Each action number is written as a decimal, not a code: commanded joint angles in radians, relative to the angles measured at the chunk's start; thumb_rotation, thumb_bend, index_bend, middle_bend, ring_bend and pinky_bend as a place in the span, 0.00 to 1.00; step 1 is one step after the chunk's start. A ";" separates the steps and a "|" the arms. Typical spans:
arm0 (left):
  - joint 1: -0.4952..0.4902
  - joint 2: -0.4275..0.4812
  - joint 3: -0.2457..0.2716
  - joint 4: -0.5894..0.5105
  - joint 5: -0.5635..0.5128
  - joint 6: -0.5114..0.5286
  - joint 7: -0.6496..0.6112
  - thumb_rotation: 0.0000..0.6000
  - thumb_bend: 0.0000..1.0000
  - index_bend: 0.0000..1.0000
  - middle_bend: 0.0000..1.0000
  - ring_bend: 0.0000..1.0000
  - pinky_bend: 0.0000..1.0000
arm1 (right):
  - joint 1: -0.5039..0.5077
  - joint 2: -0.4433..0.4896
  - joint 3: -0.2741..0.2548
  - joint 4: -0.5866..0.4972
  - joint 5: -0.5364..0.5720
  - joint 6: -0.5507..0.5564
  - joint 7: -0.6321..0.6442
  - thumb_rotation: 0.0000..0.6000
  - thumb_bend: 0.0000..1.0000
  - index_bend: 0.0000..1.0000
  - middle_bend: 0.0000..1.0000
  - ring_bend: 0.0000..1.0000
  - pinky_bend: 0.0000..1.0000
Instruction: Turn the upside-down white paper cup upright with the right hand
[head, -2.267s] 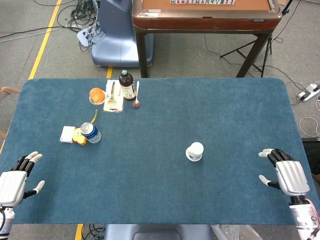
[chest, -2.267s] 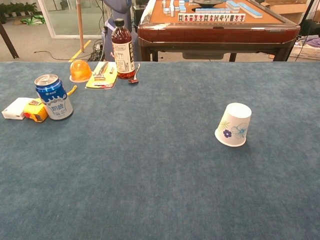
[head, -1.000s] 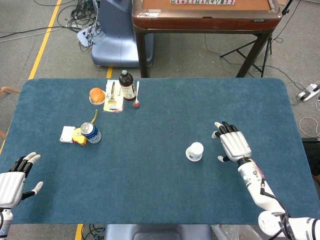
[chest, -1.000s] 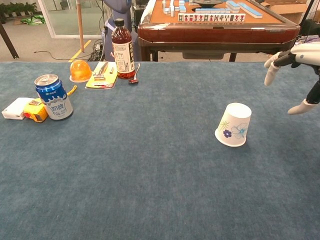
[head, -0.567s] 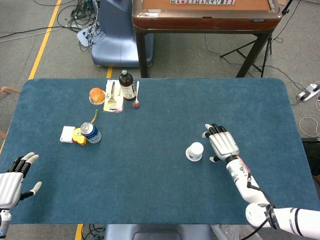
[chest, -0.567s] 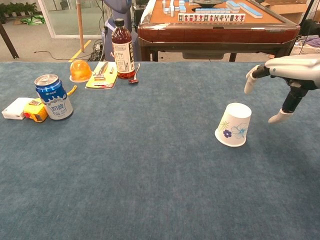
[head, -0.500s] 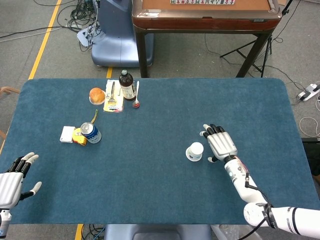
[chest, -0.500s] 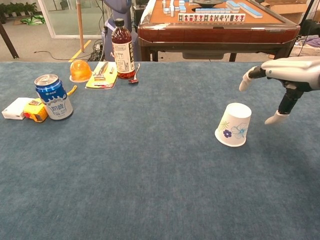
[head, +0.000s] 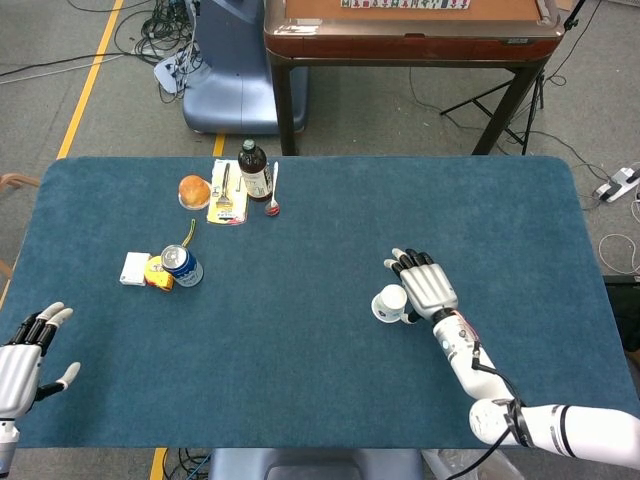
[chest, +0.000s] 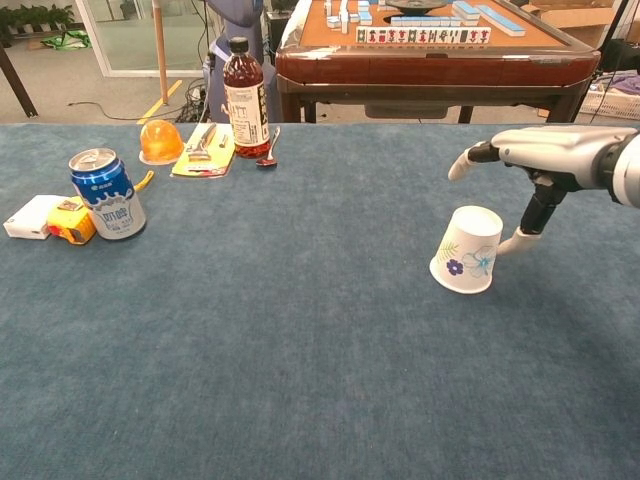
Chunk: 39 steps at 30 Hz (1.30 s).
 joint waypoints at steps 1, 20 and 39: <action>0.000 0.000 0.000 0.000 0.000 0.000 -0.001 1.00 0.21 0.16 0.10 0.13 0.45 | 0.006 -0.011 -0.004 0.012 -0.005 -0.005 0.015 1.00 0.00 0.17 0.06 0.00 0.11; 0.004 0.005 -0.001 0.000 -0.005 -0.003 -0.010 1.00 0.21 0.16 0.10 0.13 0.45 | 0.025 -0.054 -0.018 0.069 -0.022 -0.022 0.101 1.00 0.11 0.37 0.08 0.00 0.11; 0.006 0.006 -0.001 -0.002 -0.007 -0.004 -0.007 1.00 0.21 0.16 0.10 0.13 0.45 | 0.002 -0.068 -0.033 0.087 -0.079 0.022 0.145 1.00 0.19 0.48 0.12 0.00 0.11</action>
